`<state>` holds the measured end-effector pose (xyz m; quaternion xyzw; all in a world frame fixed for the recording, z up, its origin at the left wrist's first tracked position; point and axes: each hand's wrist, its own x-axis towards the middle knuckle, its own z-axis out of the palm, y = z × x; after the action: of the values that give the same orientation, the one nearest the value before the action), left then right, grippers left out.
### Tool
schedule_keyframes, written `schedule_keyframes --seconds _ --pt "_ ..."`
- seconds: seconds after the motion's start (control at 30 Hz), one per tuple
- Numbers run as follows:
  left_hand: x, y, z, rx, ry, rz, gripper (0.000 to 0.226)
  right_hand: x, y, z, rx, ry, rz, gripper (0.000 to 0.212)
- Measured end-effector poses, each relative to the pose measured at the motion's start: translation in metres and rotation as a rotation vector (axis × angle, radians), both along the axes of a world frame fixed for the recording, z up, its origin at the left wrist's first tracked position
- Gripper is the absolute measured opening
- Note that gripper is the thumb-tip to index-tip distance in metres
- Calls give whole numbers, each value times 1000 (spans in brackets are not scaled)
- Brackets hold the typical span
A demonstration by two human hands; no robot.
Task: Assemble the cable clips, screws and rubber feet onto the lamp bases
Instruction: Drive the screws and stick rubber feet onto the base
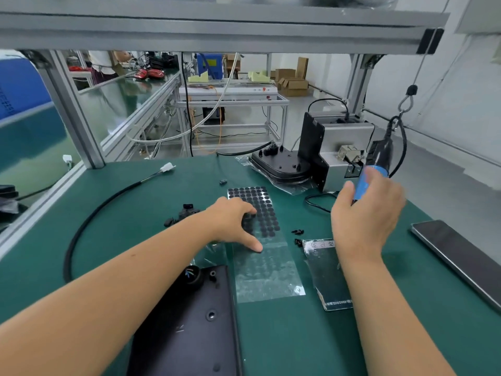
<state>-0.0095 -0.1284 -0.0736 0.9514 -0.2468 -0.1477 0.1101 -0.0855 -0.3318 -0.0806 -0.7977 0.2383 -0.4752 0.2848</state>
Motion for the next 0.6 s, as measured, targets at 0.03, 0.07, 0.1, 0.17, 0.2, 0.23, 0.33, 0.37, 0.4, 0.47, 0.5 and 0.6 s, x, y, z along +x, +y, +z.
schedule_keyframes --seconds 0.03,0.07,0.1,0.17,0.2,0.23,0.33,0.37,0.4,0.47,0.5,0.6 --pt "1 -1 0 7 -17 -2 91 0 6 -1 -60 -26 161 28" --pt "2 -1 -1 9 -31 -1 87 1 13 -3 -101 20 358 25" --pt "3 -1 -3 11 -44 1 83 3 20 -7 -130 141 563 25" --pt "4 0 -6 18 -77 2 77 9 30 -16 -240 484 830 33" --pt "4 1 -7 14 -88 2 75 15 32 -20 -313 613 866 39" --pt "5 1 -8 3 -93 4 72 20 34 -22 -359 693 859 45" --pt "7 4 -10 -46 -84 11 67 31 32 -19 -392 798 835 51" --pt "7 4 -10 -54 -84 9 65 34 31 -17 -409 839 856 53" --pt "7 4 -10 -57 -86 7 64 37 30 -15 -425 882 877 57" --pt "7 5 -10 -53 -97 4 62 40 30 -12 -446 936 892 62" --pt "6 6 -10 -47 -102 -1 62 41 29 -12 -437 936 890 62" --pt "2 6 -9 -10 -97 -15 75 41 29 -15 -398 884 894 51"
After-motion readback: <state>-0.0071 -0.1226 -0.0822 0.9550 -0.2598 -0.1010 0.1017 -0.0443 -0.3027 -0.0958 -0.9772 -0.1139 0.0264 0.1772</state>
